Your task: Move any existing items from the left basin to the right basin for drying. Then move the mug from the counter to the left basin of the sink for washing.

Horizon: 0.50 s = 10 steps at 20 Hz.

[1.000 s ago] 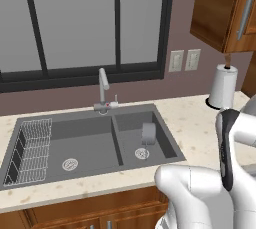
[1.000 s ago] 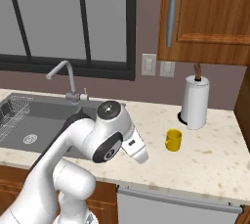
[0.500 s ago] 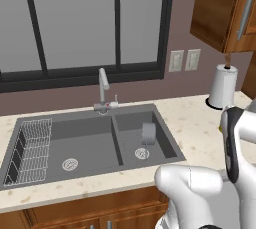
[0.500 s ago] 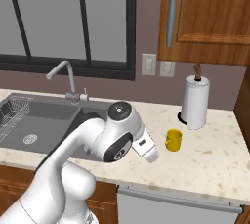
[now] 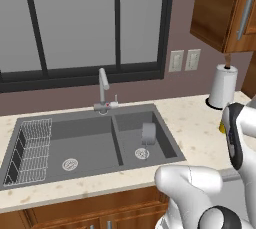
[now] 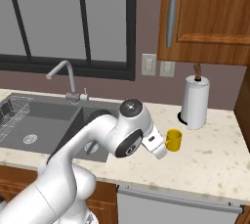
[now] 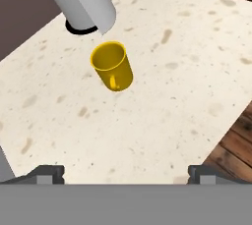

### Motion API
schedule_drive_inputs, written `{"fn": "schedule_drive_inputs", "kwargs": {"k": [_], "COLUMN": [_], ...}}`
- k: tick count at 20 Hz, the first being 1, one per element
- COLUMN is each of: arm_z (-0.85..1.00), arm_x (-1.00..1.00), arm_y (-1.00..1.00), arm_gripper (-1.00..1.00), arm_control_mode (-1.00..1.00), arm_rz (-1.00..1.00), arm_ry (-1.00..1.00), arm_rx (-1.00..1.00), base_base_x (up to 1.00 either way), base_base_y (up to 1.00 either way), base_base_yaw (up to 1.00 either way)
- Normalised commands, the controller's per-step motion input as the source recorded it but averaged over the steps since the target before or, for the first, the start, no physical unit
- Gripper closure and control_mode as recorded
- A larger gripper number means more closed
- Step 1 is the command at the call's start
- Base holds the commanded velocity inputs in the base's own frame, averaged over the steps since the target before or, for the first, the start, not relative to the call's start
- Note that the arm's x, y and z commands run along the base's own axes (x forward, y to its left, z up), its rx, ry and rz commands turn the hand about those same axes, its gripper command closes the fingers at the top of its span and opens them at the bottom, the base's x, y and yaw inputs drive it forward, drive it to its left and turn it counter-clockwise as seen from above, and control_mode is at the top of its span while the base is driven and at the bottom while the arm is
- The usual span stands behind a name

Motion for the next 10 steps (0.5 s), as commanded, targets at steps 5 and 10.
{"fn": "schedule_drive_inputs", "kwargs": {"k": [5,10], "arm_z": [-0.14,-0.19], "arm_x": [0.23,0.26], "arm_y": [-0.12,-0.06], "arm_gripper": [-1.0,-1.0], "arm_control_mode": [-1.0,-1.0], "arm_rz": [0.0,0.0], "arm_ry": [0.02,0.04], "arm_rx": [0.0,0.0], "base_base_x": [0.0,0.0], "base_base_y": [0.0,0.0], "base_base_yaw": [0.0,0.0]}}
